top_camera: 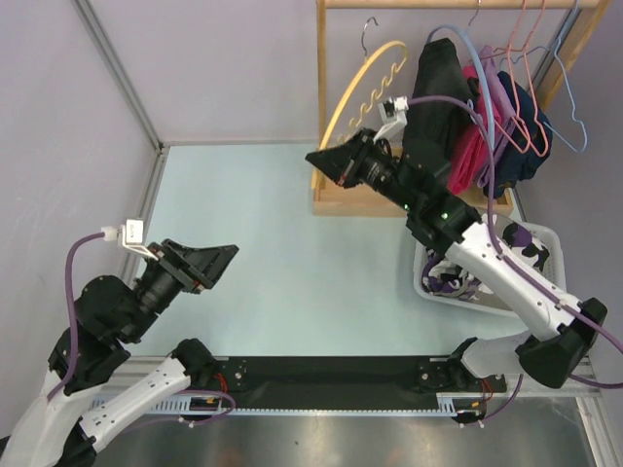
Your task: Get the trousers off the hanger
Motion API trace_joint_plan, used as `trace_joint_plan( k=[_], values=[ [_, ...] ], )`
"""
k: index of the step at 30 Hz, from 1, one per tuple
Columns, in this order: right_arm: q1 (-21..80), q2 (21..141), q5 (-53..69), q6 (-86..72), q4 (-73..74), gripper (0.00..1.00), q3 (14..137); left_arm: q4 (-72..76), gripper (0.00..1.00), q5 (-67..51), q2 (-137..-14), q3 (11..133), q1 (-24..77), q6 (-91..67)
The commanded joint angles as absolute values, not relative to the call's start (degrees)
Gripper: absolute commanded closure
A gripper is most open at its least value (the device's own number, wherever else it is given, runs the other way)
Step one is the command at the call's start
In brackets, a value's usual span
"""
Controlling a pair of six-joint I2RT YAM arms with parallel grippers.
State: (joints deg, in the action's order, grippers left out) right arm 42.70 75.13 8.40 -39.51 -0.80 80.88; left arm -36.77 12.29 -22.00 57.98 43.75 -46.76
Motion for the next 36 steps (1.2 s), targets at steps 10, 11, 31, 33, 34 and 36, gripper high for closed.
trace_joint_plan(
  k=[10, 11, 31, 33, 34, 36],
  values=[
    [37.88, 93.32, 12.39, -42.27, 4.12, 1.00, 106.07, -39.99, 0.27, 11.96, -17.32, 59.68, 43.59, -45.17],
    [37.71, 94.30, 11.96, -42.71, 5.17, 1.00, 108.96, -40.16, 0.27, 11.78, -17.14, 59.59, 43.59, -45.09],
    [34.10, 106.79, 19.77, -53.61, 7.21, 1.00, 121.29, -42.54, 0.27, 15.20, -15.03, 62.58, 43.59, -41.31],
    [34.45, 106.96, 20.39, -53.96, 7.03, 1.00, 121.03, -42.45, 0.27, 15.12, -15.29, 62.67, 43.59, -41.22],
    [34.54, 106.96, 20.74, -54.14, 7.21, 1.00, 120.94, -42.19, 0.27, 15.12, -15.47, 62.58, 43.59, -41.22],
    [34.98, 106.88, 21.09, -54.05, 7.90, 1.00, 120.68, -41.93, 0.27, 14.94, -15.91, 62.58, 43.59, -41.22]
  ],
)
